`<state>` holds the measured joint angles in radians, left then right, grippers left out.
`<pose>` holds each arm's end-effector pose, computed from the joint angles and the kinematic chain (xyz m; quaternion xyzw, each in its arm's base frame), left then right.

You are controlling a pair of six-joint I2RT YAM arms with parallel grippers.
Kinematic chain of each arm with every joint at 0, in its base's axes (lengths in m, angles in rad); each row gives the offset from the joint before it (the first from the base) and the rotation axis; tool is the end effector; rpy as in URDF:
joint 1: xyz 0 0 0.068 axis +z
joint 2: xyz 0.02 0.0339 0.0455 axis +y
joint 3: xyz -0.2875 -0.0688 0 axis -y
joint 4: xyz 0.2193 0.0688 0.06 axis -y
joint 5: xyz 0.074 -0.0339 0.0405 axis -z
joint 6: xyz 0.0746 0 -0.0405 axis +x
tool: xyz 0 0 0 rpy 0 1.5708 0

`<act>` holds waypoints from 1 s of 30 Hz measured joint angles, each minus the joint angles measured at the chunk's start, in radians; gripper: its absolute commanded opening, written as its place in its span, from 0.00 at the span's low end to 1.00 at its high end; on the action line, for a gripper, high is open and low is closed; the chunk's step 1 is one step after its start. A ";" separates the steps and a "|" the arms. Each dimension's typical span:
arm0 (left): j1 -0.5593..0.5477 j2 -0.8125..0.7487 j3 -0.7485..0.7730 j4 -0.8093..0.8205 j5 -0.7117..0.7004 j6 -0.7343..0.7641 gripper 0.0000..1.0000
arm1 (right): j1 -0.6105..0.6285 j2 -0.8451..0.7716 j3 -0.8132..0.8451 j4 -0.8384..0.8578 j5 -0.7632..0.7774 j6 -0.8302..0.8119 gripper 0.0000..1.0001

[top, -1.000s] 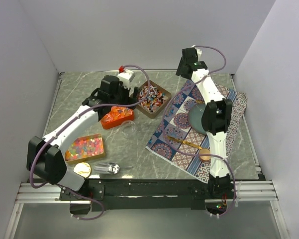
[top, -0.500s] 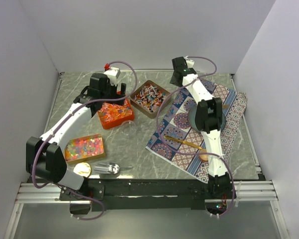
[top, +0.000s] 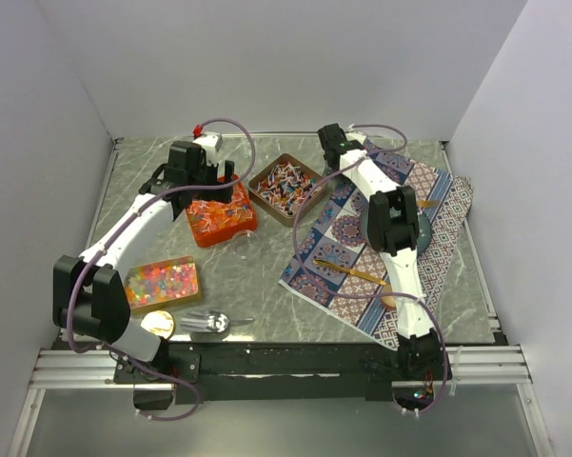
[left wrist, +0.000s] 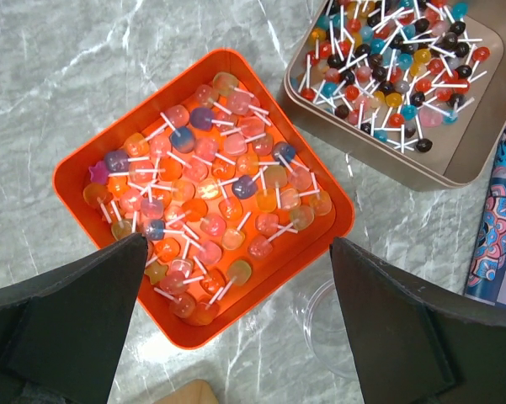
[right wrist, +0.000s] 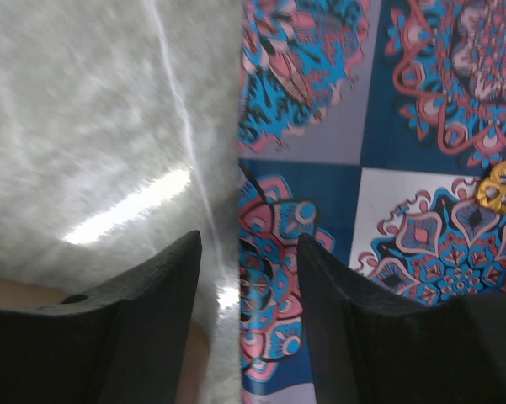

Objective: Pack the candies
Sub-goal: Adjust the distractor at the center of the board.

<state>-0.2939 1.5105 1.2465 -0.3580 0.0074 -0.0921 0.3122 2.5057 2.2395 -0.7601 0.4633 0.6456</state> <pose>0.3356 -0.1022 0.3146 0.0913 0.8849 -0.0908 0.4477 0.5351 0.1377 0.1641 0.2164 0.9142 -0.0757 0.3342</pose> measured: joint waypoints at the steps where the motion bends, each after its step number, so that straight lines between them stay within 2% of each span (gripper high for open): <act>1: 0.000 0.002 0.000 -0.005 -0.001 -0.002 0.97 | 0.002 0.001 -0.004 -0.008 0.002 0.004 0.49; 7: 0.000 0.008 0.000 -0.010 -0.009 -0.002 0.97 | 0.003 0.002 -0.007 -0.019 0.013 0.005 0.39; 16: -0.002 0.072 0.045 -0.034 -0.040 -0.001 0.97 | 0.003 0.002 -0.009 -0.018 0.013 -0.031 0.36; 19: -0.002 0.090 0.069 -0.038 -0.051 0.001 0.97 | 0.003 0.002 -0.009 -0.018 0.007 -0.043 0.25; 23: -0.002 0.091 0.089 -0.051 -0.066 0.003 0.97 | 0.000 0.003 -0.009 -0.008 -0.009 -0.063 0.02; 30: -0.002 0.091 0.101 -0.083 -0.083 0.021 0.97 | -0.011 0.003 -0.008 -0.003 -0.051 -0.108 0.00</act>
<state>-0.2962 1.6012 1.3472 -0.4412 -0.0753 -0.0715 0.3012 2.5092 2.2311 -0.7628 0.4118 0.5373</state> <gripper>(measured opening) 0.969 0.007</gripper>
